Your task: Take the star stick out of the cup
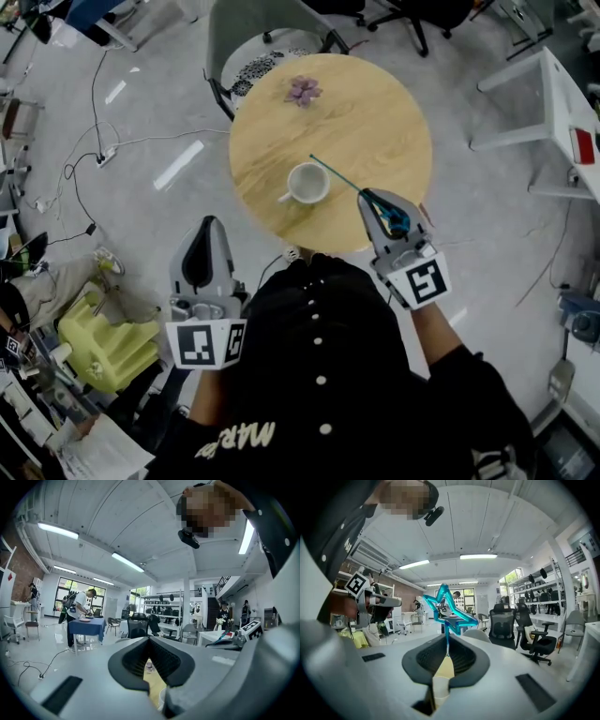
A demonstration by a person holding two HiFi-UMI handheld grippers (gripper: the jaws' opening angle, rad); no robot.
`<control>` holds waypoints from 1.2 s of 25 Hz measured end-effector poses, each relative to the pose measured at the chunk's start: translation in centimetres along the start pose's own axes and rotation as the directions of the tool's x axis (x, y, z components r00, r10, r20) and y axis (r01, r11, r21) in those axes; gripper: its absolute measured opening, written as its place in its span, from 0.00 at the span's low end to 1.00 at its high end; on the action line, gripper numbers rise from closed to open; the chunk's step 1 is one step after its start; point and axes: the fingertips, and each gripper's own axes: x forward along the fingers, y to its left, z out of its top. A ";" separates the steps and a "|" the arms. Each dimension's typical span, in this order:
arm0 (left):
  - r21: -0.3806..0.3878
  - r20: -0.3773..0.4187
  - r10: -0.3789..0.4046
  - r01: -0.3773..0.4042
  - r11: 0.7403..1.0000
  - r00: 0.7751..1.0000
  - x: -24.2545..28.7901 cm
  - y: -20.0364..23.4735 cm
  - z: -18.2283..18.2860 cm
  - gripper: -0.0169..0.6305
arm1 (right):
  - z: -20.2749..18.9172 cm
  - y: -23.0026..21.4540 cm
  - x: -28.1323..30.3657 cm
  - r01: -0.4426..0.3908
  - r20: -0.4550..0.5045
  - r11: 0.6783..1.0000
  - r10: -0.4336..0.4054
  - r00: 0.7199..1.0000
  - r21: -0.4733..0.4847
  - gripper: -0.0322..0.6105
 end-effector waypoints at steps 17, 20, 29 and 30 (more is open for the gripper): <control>0.010 0.139 0.001 -0.003 1.000 0.990 -0.9 -0.6 5.9 0.02 | 12.2 -3.3 -5.6 0.102 0.217 0.994 -0.107 0.970 0.034 0.08; 0.020 0.151 0.000 -0.003 1.000 0.989 -1.2 -0.5 6.8 0.02 | 13.8 -3.6 -6.3 0.115 0.234 0.993 -0.118 0.965 0.026 0.08; 0.043 0.187 -0.005 -0.004 0.999 0.982 -1.4 -0.1 9.1 0.02 | 16.3 -4.6 -7.6 0.159 0.271 0.987 -0.160 0.949 0.023 0.08; 0.048 0.188 -0.005 -0.005 0.999 0.982 -1.4 0.0 9.3 0.02 | 16.6 -4.7 -7.6 0.166 0.275 0.986 -0.165 0.947 0.021 0.08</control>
